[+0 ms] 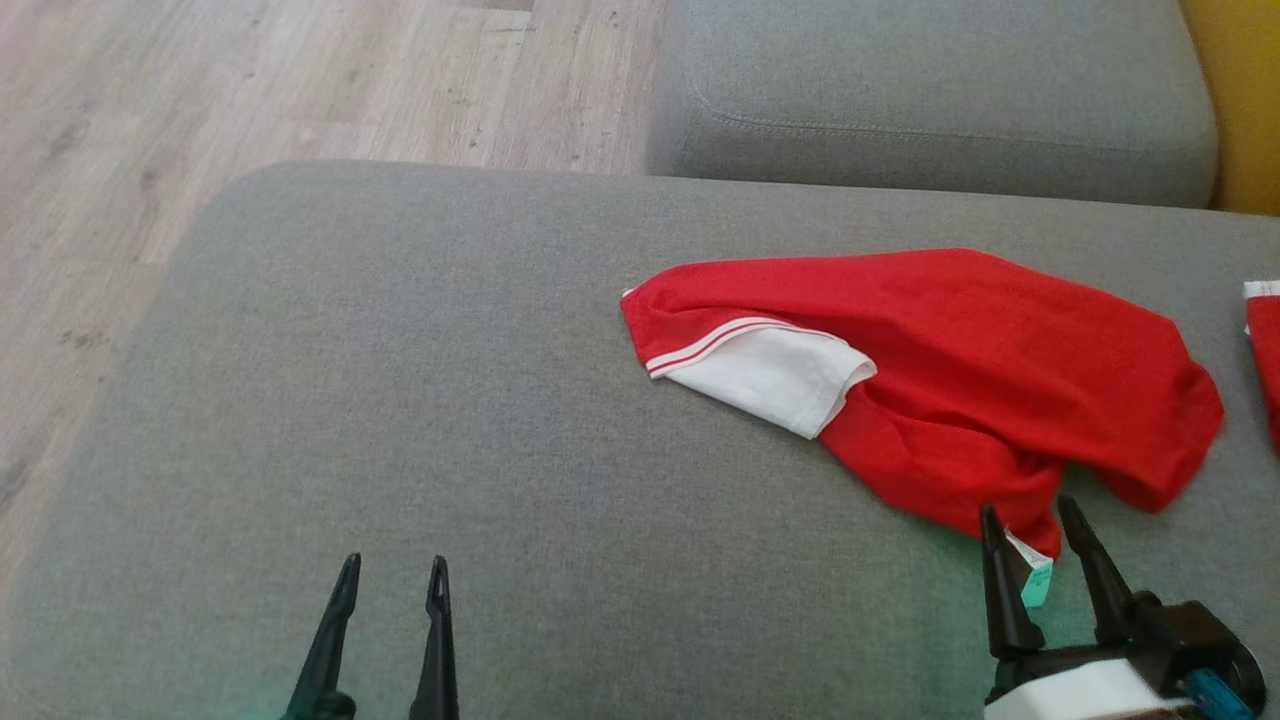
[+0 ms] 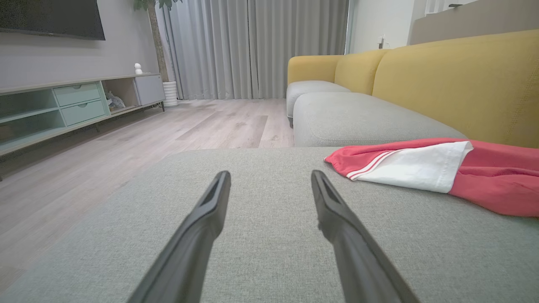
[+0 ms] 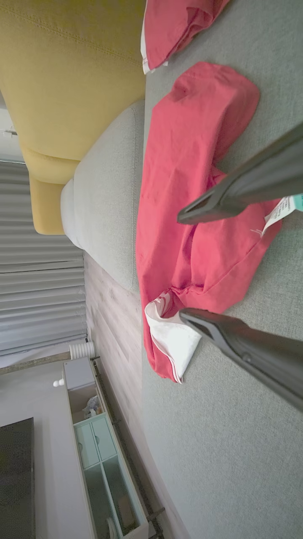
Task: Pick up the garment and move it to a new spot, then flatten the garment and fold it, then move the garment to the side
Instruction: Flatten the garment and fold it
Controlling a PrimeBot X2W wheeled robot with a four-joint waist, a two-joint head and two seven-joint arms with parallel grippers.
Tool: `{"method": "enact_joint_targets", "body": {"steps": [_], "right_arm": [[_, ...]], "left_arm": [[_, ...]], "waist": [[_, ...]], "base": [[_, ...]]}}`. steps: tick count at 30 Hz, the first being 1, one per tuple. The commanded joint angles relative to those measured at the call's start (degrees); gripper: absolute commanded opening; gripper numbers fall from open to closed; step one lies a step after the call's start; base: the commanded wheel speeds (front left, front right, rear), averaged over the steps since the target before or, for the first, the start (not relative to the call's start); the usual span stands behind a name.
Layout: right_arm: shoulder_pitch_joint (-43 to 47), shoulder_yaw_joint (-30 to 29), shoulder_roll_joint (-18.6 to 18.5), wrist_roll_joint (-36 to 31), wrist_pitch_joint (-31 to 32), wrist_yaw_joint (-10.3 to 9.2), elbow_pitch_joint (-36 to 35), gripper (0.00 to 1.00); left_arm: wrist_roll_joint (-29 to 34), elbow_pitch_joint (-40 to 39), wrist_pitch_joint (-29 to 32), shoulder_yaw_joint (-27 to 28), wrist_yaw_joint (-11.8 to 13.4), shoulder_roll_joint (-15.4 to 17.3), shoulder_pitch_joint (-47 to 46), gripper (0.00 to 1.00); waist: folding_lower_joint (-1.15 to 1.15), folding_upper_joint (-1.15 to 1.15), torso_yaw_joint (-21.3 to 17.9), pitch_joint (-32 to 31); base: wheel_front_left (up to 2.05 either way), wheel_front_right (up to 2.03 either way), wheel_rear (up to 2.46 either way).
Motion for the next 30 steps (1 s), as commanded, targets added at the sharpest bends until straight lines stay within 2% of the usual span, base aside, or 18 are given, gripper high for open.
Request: {"method": "enact_joint_targets", "body": {"steps": [1,7,13,25,28,30], "right_arm": [[-1.23,1.44,-0.38,0.34,-0.14,-0.05,-1.48,1.00],[-1.45,2.25,-0.38,-0.12,-0.14,-0.05,-1.78,1.00],[-3.33,2.98,-0.38,-0.85,-0.14,-0.05,-3.29,1.00],[-9.76,3.90,-0.38,-0.60,-0.14,-0.05,-5.93,1.00],[-10.78,4.27,-0.38,-0.01,-0.14,-0.05,-6.10,1.00],[-11.35,4.66,-0.38,0.39,-0.14,-0.05,-6.23,1.00]], "left_arm": [[0.35,-1.55,-0.53,1.53,-0.26,-0.68,-2.67,1.00],[0.18,-1.33,-0.53,0.29,-0.68,-0.69,-3.48,1.00],[0.81,1.37,-0.53,-2.98,-2.66,-0.69,-8.88,1.00],[4.37,20.45,-0.53,-13.58,-8.40,-0.69,-29.85,1.00],[4.73,26.43,-0.53,-14.71,-8.85,-0.69,-35.23,1.00],[5.07,28.78,-0.53,-14.62,-8.10,-0.62,-37.47,1.00]], "waist": [[0.00,0.00,-0.09,0.11],[0.00,0.00,-2.25,1.36],[0.00,0.00,-7.40,6.17],[0.00,0.00,-20.33,19.49],[0.00,0.00,-22.90,21.90],[0.00,0.00,-24.11,23.04]], "base": [[0.00,0.00,0.00],[0.00,0.00,0.00],[0.00,0.00,0.00],[0.00,0.00,0.00],[0.00,0.00,0.00],[0.00,0.00,0.00]]}}
